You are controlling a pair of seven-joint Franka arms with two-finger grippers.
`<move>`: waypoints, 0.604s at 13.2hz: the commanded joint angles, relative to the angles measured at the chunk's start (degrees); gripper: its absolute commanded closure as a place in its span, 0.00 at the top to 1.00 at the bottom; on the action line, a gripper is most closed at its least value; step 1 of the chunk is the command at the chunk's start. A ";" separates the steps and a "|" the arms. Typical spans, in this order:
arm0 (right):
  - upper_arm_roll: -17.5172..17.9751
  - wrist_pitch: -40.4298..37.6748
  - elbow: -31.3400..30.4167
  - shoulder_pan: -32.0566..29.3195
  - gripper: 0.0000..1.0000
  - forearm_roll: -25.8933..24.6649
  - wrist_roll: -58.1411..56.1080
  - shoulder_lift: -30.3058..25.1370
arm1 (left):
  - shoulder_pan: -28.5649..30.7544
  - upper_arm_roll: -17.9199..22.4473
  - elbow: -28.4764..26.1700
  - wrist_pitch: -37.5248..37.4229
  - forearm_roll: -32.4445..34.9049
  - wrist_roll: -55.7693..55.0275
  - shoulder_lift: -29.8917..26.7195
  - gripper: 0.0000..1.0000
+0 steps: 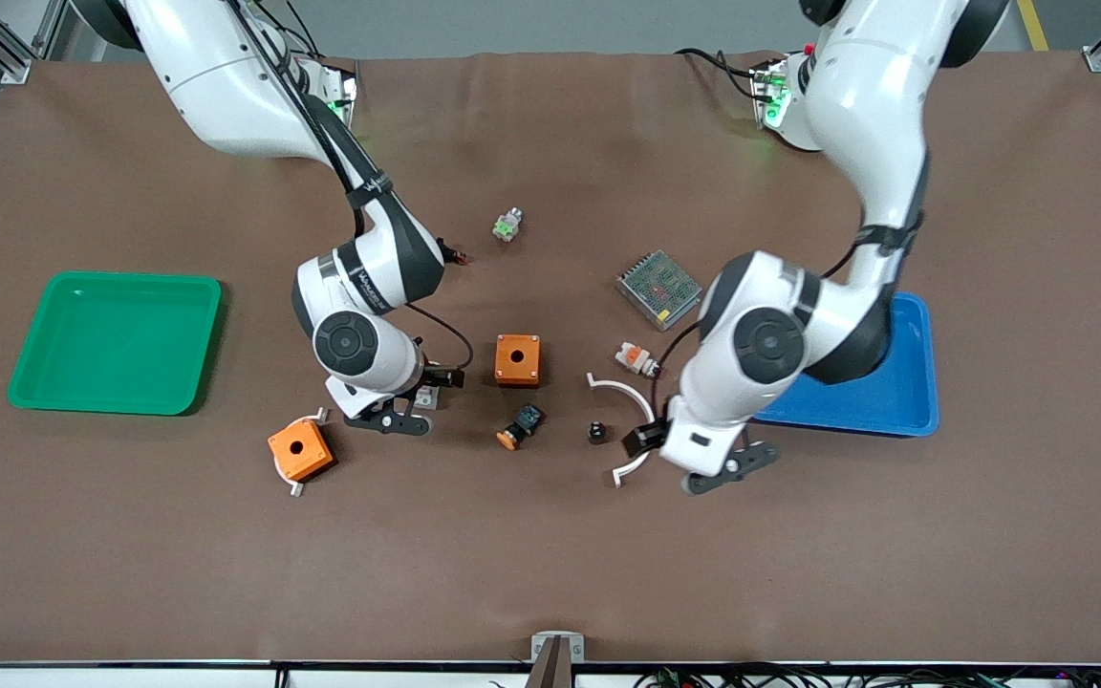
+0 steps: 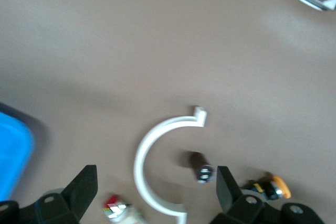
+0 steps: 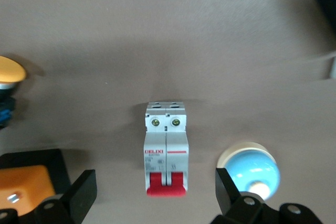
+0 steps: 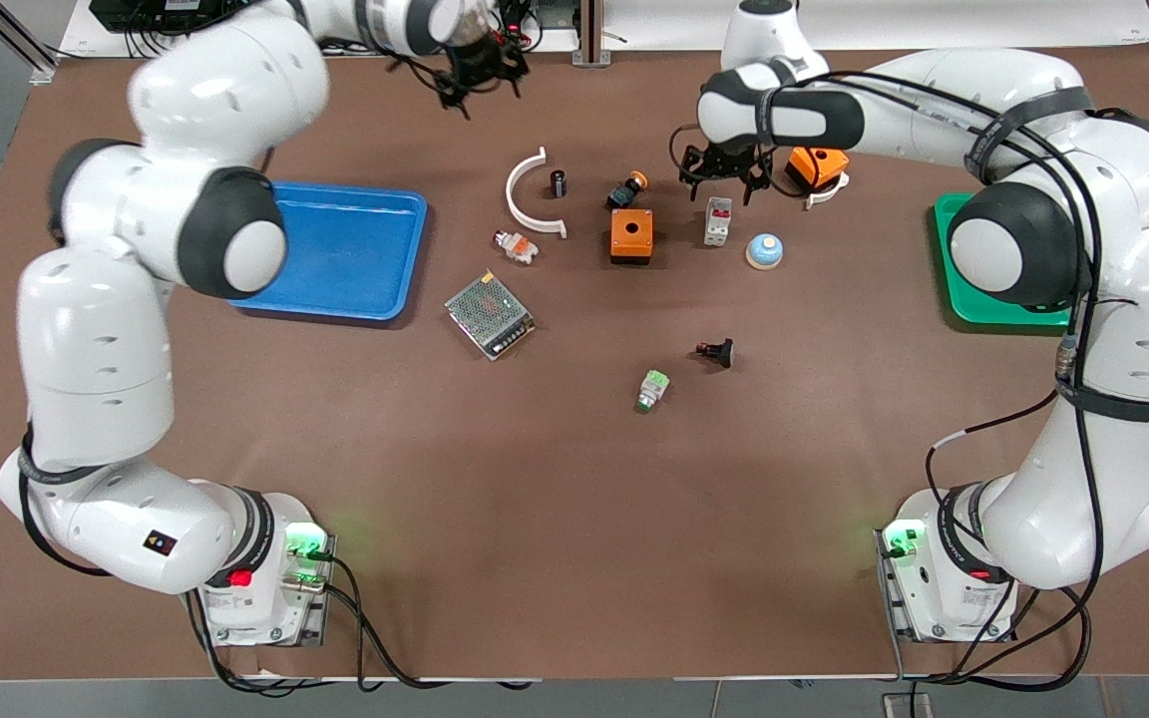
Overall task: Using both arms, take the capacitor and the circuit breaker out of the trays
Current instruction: 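Set the breaker by the blue button while the left gripper sets the capacitor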
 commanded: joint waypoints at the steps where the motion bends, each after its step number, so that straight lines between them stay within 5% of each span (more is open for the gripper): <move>1: 0.26 -10.04 2.94 -3.80 1.00 1.29 -0.49 -8.02 | 2.98 -0.18 -14.41 0.08 2.24 6.30 -13.06 1.00; 5: 0.00 -15.34 2.77 -9.95 1.00 0.77 -3.72 -20.33 | 11.24 -0.27 -24.01 -1.40 2.24 22.73 -24.76 1.00; 8: -2.62 -20.51 2.43 -14.43 1.00 0.41 -16.71 -27.28 | 15.12 -0.18 -24.29 -6.67 2.24 31.62 -28.64 1.00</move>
